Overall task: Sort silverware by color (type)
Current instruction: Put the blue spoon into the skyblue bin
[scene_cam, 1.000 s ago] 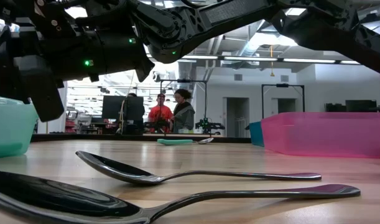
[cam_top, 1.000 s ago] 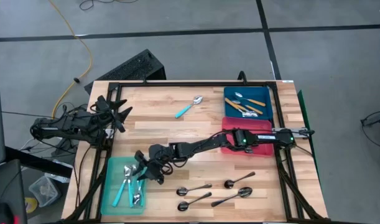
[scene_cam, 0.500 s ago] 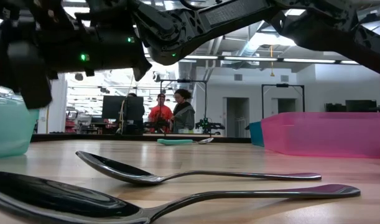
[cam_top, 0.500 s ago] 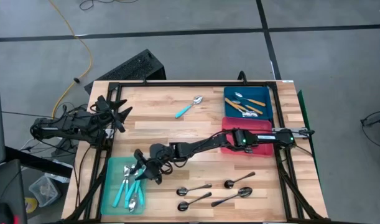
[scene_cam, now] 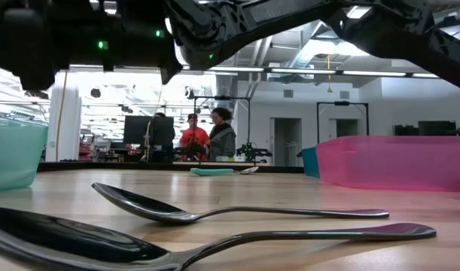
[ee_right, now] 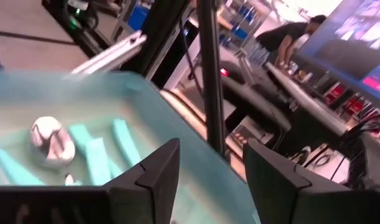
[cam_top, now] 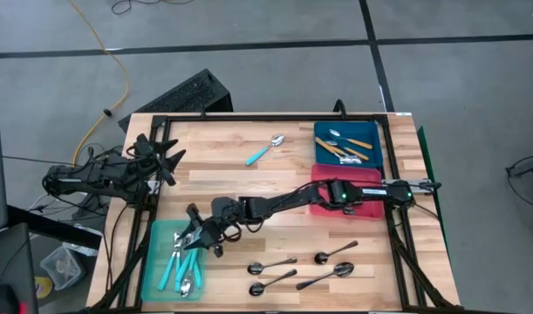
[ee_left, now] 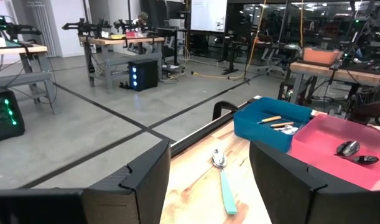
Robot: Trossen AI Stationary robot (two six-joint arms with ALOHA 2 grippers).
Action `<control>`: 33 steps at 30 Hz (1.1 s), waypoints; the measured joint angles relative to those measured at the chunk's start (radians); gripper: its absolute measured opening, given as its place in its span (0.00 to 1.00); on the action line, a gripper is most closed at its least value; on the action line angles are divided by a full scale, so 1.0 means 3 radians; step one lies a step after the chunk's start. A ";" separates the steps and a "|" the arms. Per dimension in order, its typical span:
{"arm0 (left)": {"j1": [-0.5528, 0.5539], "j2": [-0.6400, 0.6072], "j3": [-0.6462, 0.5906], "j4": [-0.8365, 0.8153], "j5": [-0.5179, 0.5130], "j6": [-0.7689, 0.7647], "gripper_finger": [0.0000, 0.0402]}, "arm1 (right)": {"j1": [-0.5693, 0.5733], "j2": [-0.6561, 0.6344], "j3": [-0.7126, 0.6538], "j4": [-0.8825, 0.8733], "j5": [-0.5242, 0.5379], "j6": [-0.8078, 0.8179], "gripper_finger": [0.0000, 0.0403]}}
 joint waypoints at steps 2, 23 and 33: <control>0.0000 0.0000 0.0000 0.0000 -0.0001 0.0000 0.51 | 0.0000 -0.0049 -0.0002 -0.0009 0.0000 0.0001 0.48; 0.0000 0.0000 0.0000 0.0000 0.0003 0.0003 0.51 | -0.0007 -0.0976 0.0002 -0.1763 0.1158 -0.0083 0.48; 0.0000 0.0000 0.0000 0.0000 0.0006 0.0004 0.51 | -0.0255 -0.1278 0.0000 -0.3360 0.1879 0.0025 0.47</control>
